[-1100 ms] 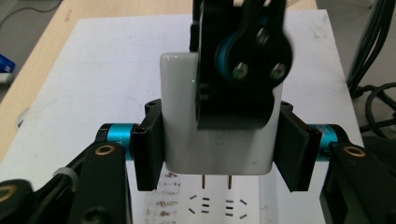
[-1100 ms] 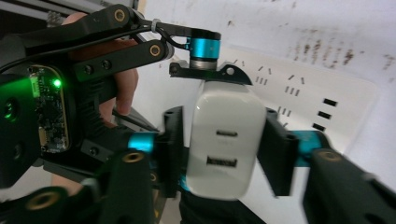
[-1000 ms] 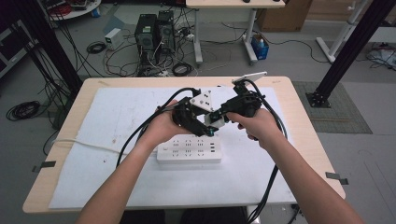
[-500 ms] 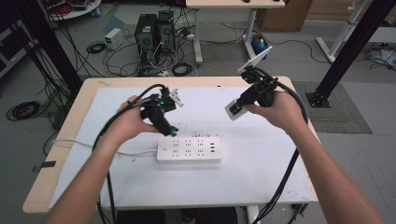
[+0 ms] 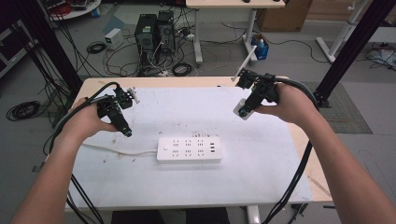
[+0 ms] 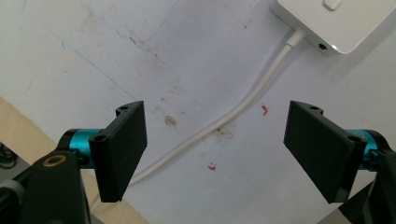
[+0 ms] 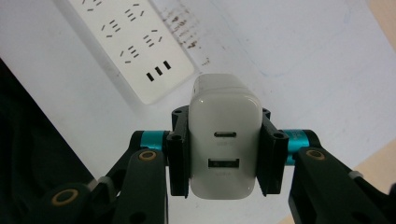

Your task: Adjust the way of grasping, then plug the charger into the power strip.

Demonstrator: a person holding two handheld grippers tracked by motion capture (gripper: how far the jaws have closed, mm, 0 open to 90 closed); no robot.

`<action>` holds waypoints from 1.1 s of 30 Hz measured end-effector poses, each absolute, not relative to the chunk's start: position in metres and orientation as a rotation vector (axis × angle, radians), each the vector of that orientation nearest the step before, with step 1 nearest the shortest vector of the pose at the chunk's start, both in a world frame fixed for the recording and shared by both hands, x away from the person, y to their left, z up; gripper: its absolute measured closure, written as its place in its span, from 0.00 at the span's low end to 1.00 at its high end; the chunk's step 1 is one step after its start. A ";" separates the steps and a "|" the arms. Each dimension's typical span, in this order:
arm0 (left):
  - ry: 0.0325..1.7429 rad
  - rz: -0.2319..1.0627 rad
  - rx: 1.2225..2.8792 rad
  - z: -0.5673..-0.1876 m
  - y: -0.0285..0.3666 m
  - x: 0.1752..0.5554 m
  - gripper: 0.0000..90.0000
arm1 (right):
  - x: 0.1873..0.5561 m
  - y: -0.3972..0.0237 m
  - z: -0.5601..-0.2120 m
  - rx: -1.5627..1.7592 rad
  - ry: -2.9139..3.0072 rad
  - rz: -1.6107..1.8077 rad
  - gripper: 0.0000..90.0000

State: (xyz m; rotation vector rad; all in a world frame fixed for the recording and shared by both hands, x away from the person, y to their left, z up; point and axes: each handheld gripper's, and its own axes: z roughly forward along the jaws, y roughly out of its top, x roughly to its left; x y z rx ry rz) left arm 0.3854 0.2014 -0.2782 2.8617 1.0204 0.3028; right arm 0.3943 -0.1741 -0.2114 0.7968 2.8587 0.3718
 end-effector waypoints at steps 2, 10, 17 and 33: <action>1.021 0.304 2.845 -0.279 0.203 0.383 0.24 | 0.394 -0.169 -0.213 0.742 2.873 0.371 0.69; 0.969 0.296 2.839 -0.284 0.200 0.372 0.24 | 0.393 -0.102 -0.252 0.353 2.979 0.275 0.69; 0.904 0.298 2.838 -0.283 0.195 0.365 0.24 | 0.393 -0.068 -0.287 0.185 3.049 0.229 0.69; 0.892 0.277 2.838 -0.296 0.197 0.366 0.24 | 0.404 -0.041 -0.340 0.024 3.067 0.045 0.69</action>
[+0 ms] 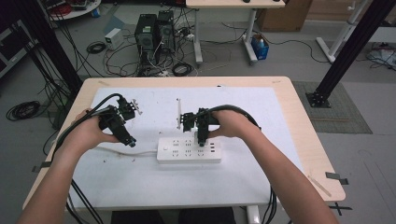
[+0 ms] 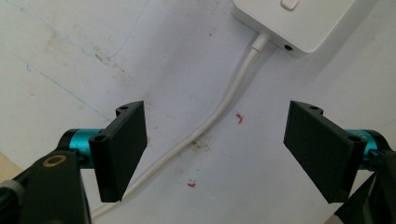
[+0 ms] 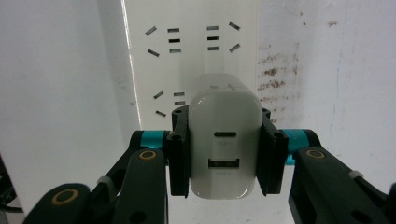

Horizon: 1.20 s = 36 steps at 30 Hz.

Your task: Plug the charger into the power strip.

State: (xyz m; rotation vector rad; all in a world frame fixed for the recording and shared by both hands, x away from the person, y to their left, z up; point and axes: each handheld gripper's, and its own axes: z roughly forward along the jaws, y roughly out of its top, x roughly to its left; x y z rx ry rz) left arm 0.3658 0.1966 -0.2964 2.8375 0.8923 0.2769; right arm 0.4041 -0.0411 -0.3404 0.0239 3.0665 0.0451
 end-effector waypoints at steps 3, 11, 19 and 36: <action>0.898 0.274 2.834 -0.298 0.198 0.366 0.24 | 0.408 -0.040 -0.346 0.000 3.076 0.033 0.69; 0.894 0.261 2.838 -0.301 0.195 0.368 0.24 | 0.408 -0.038 -0.349 -0.047 3.086 0.024 0.70; 0.882 0.244 2.845 -0.305 0.189 0.369 0.24 | 0.407 -0.037 -0.359 -0.102 3.074 -0.024 0.70; 0.855 0.230 2.822 -0.306 0.176 0.374 0.24 | 0.412 -0.057 -0.368 -0.057 3.094 0.282 0.70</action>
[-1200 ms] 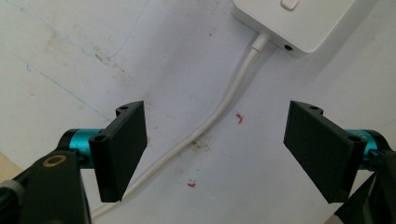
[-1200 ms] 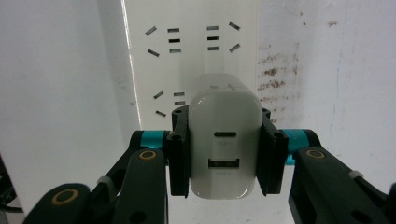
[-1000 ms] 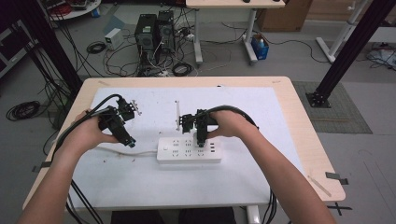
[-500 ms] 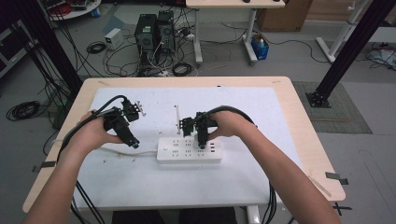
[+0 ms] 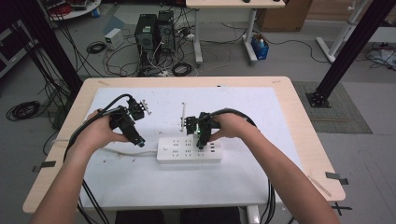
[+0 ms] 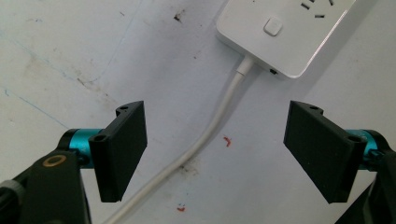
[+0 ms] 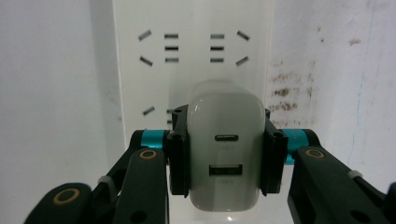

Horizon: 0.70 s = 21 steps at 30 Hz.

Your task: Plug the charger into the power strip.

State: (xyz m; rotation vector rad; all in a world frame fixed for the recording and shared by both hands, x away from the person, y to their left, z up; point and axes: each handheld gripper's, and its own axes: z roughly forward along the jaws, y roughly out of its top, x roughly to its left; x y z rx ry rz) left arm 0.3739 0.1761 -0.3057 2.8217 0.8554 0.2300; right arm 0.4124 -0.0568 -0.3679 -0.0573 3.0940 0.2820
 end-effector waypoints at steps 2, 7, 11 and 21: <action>0.852 0.215 2.824 -0.308 0.177 0.375 0.24 | 0.416 -0.061 -0.368 -0.005 3.114 0.327 0.57; 0.860 0.265 2.788 -0.307 0.186 0.378 0.24 | 0.418 -0.085 -0.350 0.401 3.094 0.453 0.28; 0.876 0.302 2.781 -0.303 0.195 0.381 0.21 | 0.414 -0.134 -0.322 0.752 2.950 0.509 0.25; 0.915 0.362 2.798 -0.295 0.204 0.386 0.18 | 0.391 -0.267 -0.287 1.557 2.575 0.475 0.23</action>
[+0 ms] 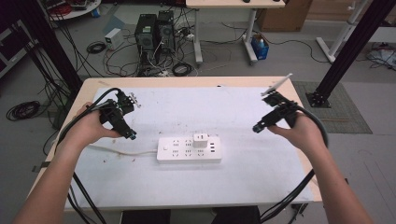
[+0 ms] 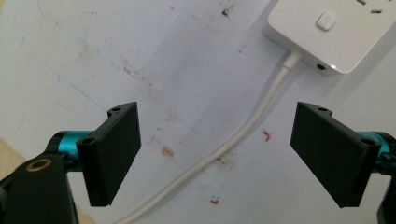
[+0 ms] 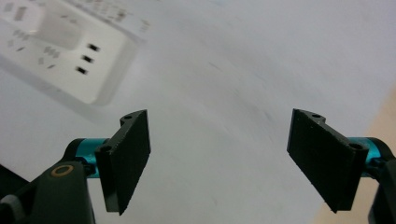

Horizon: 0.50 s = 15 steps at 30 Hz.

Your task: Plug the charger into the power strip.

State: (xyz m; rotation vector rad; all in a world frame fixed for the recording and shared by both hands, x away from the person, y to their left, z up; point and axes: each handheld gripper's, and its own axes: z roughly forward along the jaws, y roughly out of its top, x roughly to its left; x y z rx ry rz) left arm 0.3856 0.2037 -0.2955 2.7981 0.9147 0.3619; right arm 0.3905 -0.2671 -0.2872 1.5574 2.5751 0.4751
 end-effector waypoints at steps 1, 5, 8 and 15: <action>0.919 0.363 2.795 -0.294 0.204 0.386 0.18 | 0.390 -0.276 -0.287 1.623 2.540 0.443 0.23; 0.931 0.368 2.785 -0.291 0.203 0.386 0.18 | 0.383 -0.296 -0.287 1.687 2.505 0.379 0.23; 0.929 0.366 2.787 -0.287 0.202 0.385 0.18 | 0.379 -0.300 -0.286 1.687 2.503 0.363 0.23; 0.930 0.368 2.782 -0.283 0.199 0.383 0.18 | 0.378 -0.297 -0.287 1.661 2.502 0.325 0.23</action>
